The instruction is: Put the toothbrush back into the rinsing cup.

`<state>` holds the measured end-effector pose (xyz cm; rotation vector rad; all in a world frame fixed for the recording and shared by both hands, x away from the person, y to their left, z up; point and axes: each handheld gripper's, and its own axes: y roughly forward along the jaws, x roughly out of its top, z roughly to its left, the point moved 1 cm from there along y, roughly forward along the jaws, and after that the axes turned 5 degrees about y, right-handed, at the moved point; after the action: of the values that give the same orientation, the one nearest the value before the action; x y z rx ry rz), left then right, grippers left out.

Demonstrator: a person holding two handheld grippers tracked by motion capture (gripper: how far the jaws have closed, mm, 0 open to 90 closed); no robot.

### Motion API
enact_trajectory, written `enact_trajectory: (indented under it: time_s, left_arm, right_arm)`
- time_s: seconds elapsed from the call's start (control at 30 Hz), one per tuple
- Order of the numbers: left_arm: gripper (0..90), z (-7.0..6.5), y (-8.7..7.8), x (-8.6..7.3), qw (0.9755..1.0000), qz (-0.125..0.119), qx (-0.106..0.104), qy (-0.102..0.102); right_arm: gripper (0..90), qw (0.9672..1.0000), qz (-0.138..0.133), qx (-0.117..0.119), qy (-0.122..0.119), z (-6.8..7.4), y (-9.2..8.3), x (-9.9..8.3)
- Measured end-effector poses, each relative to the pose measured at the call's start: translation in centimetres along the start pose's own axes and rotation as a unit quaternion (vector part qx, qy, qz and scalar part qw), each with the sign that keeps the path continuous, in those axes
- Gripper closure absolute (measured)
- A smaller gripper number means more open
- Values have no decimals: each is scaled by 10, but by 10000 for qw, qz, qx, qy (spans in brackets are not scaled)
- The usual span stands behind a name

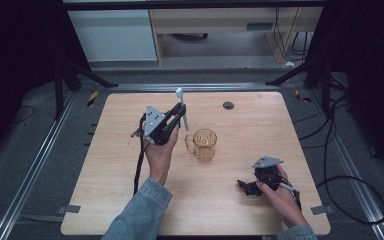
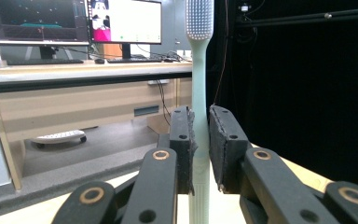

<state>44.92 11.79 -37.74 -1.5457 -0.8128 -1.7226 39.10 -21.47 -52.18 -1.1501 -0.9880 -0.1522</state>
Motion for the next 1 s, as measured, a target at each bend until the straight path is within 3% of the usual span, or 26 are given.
enact_trajectory:
  time_s: [0.47, 1.0]
  left_arm:
    - [792, -7, 6, -17, 9999, 103, -64, -40]
    - [792, -6, 9, -33, 9997, 228, -25, -94]
  right_arm:
    - [6, 10000, 0, 0, -1, 0, 0, 0]
    - [5, 10000, 3, 8, -5, 0, 0, 0]
